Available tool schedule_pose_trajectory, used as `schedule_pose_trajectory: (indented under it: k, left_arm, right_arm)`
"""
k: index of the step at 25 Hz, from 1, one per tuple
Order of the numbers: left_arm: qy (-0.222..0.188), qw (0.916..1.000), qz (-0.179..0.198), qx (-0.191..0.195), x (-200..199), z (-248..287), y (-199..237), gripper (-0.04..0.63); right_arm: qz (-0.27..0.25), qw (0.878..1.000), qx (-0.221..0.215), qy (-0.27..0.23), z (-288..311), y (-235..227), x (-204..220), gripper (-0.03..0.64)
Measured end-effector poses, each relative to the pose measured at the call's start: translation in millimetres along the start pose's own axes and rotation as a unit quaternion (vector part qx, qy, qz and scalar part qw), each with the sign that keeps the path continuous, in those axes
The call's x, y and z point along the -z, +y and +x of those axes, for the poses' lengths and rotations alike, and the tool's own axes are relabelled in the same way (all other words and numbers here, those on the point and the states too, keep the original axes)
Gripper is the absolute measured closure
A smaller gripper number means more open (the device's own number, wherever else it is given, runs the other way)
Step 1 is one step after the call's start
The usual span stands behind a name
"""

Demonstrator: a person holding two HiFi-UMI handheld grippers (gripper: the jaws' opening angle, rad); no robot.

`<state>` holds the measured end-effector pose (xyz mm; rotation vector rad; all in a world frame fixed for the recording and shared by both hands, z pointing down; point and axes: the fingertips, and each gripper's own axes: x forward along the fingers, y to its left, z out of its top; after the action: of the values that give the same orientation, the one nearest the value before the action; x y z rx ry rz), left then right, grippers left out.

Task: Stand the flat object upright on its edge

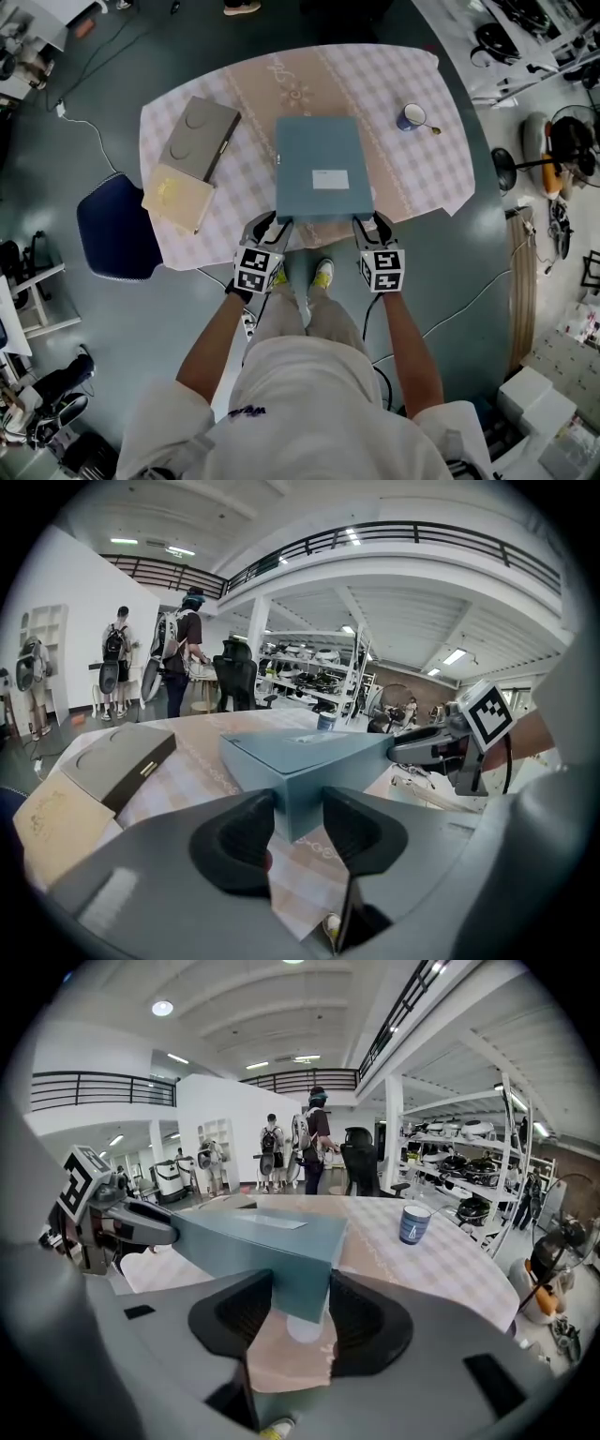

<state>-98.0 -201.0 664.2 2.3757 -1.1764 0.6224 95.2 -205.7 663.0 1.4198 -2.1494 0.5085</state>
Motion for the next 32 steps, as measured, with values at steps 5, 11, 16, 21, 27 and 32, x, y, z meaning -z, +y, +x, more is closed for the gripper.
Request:
schedule_pose_trajectory:
  k: [5,11,16,21,27,32]
  left_arm:
    - [0.009,0.9997,-0.015,0.014,-7,-17,-13,0.433]
    - [0.011,0.9996,-0.020,0.019,-18,-41,-21,0.436]
    - [0.007,0.9997,-0.014,0.019,-28,-52,-25,0.439]
    - [0.003,0.9996,-0.007,0.026,-39,-68,-30,0.440]
    - [-0.008,0.9996,-0.014,0.024,-42,-74,-34,0.443]
    - [-0.020,0.9993,-0.018,0.024,-55,-78,-34,0.445]
  right_arm:
    - [0.001,1.000,-0.007,0.004,-22,1,-7,0.420]
    - [0.012,1.000,-0.013,-0.003,-47,12,-16,0.420]
    - [0.014,1.000,-0.018,-0.014,-58,13,-28,0.420]
    - [0.019,0.999,-0.026,-0.026,-74,18,-38,0.422]
    - [0.021,0.999,-0.031,-0.030,-82,19,-41,0.423]
    - [0.028,0.998,-0.033,-0.041,-87,16,-52,0.423]
